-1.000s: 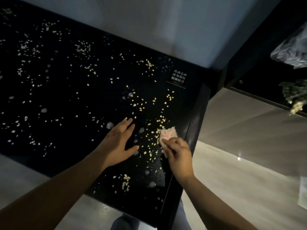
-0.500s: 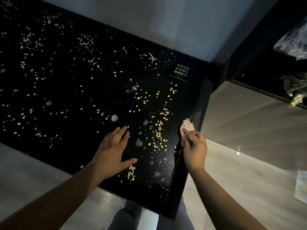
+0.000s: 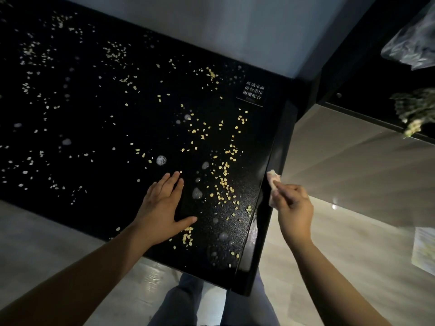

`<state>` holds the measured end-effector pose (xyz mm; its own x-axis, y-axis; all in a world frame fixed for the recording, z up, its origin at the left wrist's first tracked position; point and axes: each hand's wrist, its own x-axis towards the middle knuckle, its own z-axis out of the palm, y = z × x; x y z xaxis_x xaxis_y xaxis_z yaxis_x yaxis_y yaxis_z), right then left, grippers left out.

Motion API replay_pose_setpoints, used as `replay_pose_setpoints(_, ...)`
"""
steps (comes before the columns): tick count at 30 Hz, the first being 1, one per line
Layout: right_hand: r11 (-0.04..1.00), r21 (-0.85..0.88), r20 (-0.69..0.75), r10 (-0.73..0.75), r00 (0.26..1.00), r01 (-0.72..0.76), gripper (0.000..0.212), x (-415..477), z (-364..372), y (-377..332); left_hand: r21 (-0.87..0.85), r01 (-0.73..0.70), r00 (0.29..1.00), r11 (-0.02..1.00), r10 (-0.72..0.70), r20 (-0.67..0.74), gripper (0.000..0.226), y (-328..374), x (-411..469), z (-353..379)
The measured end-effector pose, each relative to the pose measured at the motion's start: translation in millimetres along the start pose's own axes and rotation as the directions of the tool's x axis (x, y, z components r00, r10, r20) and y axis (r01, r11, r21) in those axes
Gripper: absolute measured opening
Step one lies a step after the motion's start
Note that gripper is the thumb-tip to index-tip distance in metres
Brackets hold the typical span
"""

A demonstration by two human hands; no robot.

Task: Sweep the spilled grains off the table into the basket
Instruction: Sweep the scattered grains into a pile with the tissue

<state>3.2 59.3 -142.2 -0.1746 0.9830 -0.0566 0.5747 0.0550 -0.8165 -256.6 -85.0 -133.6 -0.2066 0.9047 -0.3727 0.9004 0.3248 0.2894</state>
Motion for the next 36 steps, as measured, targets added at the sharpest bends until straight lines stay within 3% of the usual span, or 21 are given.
replay_pose_setpoints(7, 1.0, 0.004, 0.049, -0.005, 0.999, 0.005, 0.033, -53.1, 41.1, 3.9, 0.055, -0.005, 1.0, 0.998, 0.004, 0.007, 0.113, -1.8, 0.9, 1.6)
replay_pose_setpoints(12, 0.998, 0.028, 0.247, -0.055, 0.967, 0.05, 0.03, -85.5, 55.1, -20.4, 0.07, -0.012, 1.0, 0.997, 0.011, 0.016, 0.113, -1.8, 0.7, -0.6)
replay_pose_setpoints(14, 0.997, 0.068, 0.19, -0.041, 0.981, 0.028, 0.029, -86.6, 48.4, -30.4, 0.03, -0.023, 0.999, 0.999, 0.023, 0.031, 0.107, -4.1, 0.6, -5.4)
replay_pose_setpoints(16, 0.994, 0.106, 0.025, 0.005, 1.0, -0.008, 0.028, -85.1, 34.5, -35.4, -0.01, -0.032, 0.998, 0.999, 0.032, 0.054, 0.097, -6.4, 1.6, -12.3)
replay_pose_setpoints(19, 0.997, 0.054, -0.084, 0.066, 0.994, -0.061, 0.026, -87.5, 18.5, -31.3, -0.104, -0.055, 0.998, 0.993, 0.058, 0.028, 0.089, -7.8, -2.9, -19.9)
replay_pose_setpoints(22, 0.993, -0.049, -0.054, 0.107, 0.993, -0.109, 0.026, -102.1, 24.7, -17.0, -0.135, -0.089, 0.996, 0.987, 0.09, 0.007, 0.088, -7.5, -21.5, -17.4)
replay_pose_setpoints(28, 0.989, -0.141, -0.037, 0.044, 0.998, -0.049, 0.029, -124.3, 56.4, -10.4, -0.041, -0.12, 0.992, 0.992, 0.121, 0.022, 0.091, -10.6, -62.8, 5.6)
replay_pose_setpoints(33, 0.999, -0.028, 0.291, -0.018, 0.957, 0.027, 0.026, -117.0, 51.7, -36.2, 0.008, -0.074, 0.997, 0.997, 0.074, 0.015, 0.104, -8.5, -69.9, 13.6)
replay_pose_setpoints(36, 0.996, 0.075, 0.128, 0.033, 0.991, -0.043, 0.026, -123.2, 37.6, -41.6, 0.056, -0.062, 0.998, 0.996, 0.061, 0.02, 0.112, -6.4, -69.5, 14.3)
